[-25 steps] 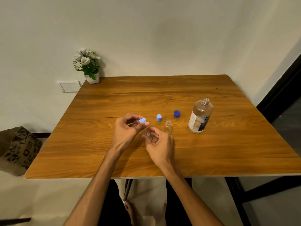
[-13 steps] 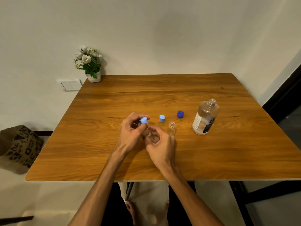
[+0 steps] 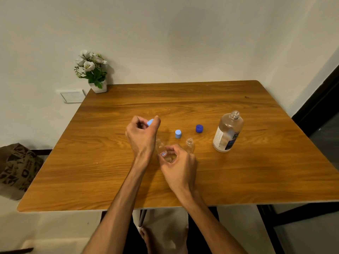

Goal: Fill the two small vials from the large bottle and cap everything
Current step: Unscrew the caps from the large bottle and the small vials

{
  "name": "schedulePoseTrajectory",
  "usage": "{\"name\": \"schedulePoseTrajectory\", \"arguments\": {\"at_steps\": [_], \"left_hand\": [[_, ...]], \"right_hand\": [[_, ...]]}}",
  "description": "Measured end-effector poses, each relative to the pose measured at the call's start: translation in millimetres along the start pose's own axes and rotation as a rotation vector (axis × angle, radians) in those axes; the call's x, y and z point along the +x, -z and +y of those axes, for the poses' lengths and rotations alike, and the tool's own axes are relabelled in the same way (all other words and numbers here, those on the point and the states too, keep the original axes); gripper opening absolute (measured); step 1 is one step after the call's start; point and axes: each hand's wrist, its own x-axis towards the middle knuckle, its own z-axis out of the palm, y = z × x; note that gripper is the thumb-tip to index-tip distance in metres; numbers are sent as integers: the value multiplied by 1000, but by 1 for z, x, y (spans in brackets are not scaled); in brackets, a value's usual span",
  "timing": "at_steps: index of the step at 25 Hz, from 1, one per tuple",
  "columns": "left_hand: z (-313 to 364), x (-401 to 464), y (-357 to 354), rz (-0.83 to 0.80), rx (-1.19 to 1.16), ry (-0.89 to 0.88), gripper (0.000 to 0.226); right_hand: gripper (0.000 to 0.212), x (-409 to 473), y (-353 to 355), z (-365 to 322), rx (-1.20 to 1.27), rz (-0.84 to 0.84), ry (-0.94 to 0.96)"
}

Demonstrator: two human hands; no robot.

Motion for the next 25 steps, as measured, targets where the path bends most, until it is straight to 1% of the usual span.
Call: {"name": "schedulePoseTrajectory", "arguments": {"at_steps": [2,4,7,10,13,14,15,17,18,19,20,22,25], "left_hand": [[-7,13,1,-56,87,-91,25],[-24,21,4,-179,266,-157,21],[-56,26,7,-377,478,-132,25],[-68,31,11,-427,563,-103,35],[-56,27,11,-435,578,-117,45],[-48,22,14,-415,566,-139,46],[-40,15,18,-366,522,-179,42],[-24,-2,31,-248,321,-261,27],[-15,-14,37,-234,204,-281,23],[-7,-27,42,-273,124,-286,22],[0,-40,44,-346,90,-294,22],[7,-60,43,-470,90,-306,25],[4,-73,32,-484,102,-296,31]], "right_hand": [[29,-6,-2,4,62,-2,-14],[32,-8,0,5,95,20,5],[38,-8,7,4,37,28,64],[40,-8,10,5,21,23,94],[41,-8,12,5,52,37,121],[41,-8,13,5,63,45,129],[42,-8,14,5,68,54,132],[45,-8,18,4,75,79,138],[46,-9,20,3,81,88,141],[46,-9,22,3,86,93,144],[46,-10,25,3,87,97,146],[42,-13,30,6,92,101,139],[43,-14,38,12,79,86,107]]}}
